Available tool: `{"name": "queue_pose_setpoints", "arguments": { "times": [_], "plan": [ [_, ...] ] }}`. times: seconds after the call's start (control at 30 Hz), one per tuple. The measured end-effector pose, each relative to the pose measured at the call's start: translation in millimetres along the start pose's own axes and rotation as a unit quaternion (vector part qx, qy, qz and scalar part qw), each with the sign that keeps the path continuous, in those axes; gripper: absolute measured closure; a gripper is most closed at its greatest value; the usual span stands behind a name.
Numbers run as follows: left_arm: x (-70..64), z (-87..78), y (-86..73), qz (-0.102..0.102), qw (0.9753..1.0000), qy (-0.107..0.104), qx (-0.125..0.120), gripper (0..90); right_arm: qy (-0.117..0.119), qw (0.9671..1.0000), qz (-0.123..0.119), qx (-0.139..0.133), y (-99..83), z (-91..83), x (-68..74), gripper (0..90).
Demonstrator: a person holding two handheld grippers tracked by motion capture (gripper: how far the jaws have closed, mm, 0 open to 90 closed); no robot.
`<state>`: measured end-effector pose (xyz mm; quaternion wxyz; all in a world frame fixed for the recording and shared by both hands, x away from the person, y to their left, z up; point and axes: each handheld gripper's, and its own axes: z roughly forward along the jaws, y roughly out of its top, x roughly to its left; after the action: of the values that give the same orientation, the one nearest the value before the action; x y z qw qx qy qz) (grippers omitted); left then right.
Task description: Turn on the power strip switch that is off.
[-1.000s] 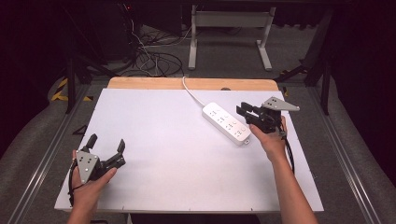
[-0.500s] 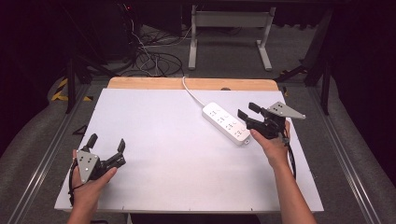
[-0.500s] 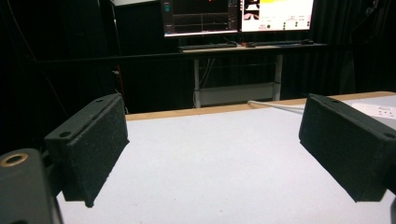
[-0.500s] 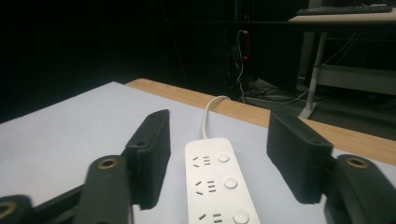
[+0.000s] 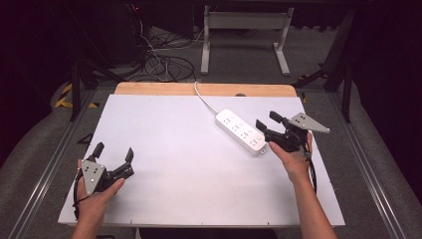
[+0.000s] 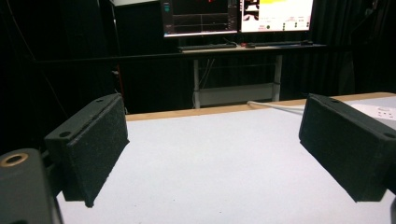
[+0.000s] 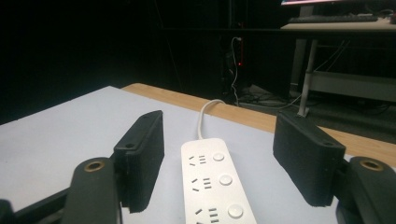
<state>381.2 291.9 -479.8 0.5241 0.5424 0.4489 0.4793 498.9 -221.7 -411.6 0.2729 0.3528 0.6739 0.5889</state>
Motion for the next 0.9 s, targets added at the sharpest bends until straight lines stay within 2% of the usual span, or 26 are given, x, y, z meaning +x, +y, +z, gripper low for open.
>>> {"name": "queue_pose_setpoints", "arguments": {
  "times": [0.13,0.2,0.47,0.9],
  "plan": [
    [-0.3,0.1,0.1,-0.002,1.0,-0.001,-0.001,8.7,-0.025,0.9992,-0.008,-0.03,-5.2,-10.6,1.9,31.1],
    [-0.3,0.2,0.2,-0.002,1.0,0.0,-0.001,8.7,-0.033,0.9986,0.003,-0.041,-9.7,-15.7,1.7,31.2],
    [-0.9,0.6,0.4,-0.002,1.0,-0.002,-0.001,8.7,-0.057,0.9968,0.004,-0.056,-16.5,-25.3,-0.3,31.2],
    [0.0,0.5,0.6,-0.003,1.0,-0.002,-0.002,8.7,-0.068,0.996,-0.001,-0.058,-22.0,-27.4,0.4,29.5]
  ]
}}
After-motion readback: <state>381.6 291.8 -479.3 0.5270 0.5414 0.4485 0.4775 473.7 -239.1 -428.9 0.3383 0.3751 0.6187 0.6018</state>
